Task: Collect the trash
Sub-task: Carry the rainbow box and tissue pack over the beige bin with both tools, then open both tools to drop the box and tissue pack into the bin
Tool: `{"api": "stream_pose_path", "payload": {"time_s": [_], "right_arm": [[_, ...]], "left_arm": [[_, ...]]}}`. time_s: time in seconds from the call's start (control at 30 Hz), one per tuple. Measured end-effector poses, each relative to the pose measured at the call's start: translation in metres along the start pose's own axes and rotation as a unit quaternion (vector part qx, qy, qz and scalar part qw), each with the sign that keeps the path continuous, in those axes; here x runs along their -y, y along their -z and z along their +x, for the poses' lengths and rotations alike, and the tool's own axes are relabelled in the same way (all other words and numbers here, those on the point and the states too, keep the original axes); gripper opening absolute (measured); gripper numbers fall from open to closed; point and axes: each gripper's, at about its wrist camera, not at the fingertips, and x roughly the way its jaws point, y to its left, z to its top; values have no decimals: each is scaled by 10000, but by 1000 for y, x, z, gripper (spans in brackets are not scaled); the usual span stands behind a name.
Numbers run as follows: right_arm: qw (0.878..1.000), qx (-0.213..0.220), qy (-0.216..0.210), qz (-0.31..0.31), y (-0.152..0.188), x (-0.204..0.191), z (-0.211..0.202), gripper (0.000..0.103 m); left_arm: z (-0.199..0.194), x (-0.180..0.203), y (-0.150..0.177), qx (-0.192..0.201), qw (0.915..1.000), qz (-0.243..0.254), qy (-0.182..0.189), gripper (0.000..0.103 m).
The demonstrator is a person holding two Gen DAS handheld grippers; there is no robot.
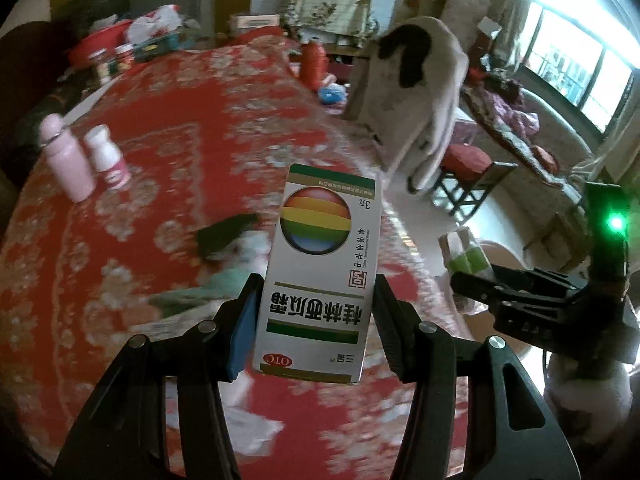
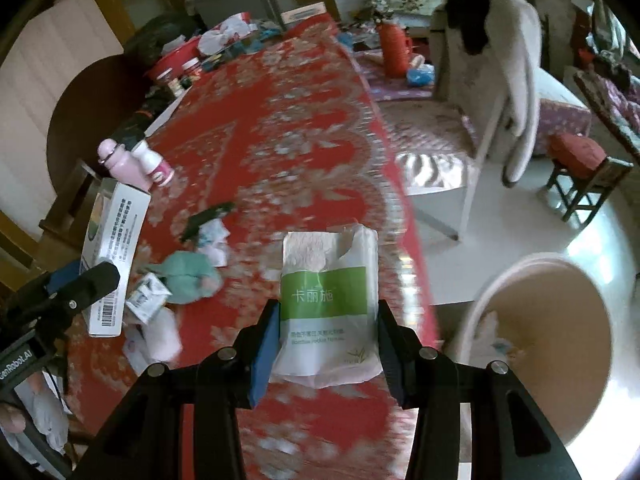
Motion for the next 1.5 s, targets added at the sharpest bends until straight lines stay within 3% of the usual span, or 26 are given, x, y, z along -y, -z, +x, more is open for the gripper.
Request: {"api": "stream_pose_path", "payload": {"time_s": [0.27, 0.67, 1.5], "right_arm": [[9989, 67, 238, 409, 10, 63, -20, 44], [9933, 99, 571, 1003, 40, 129, -46, 45], [9786, -117, 910, 1844, 85, 207, -45, 45]], "left_arm": [[23, 70, -7, -167, 9985, 398, 345, 52], [58, 146, -2, -463, 9923, 851, 774, 52], [141, 220, 18, -1198, 9782, 1259, 1136, 52]]}}
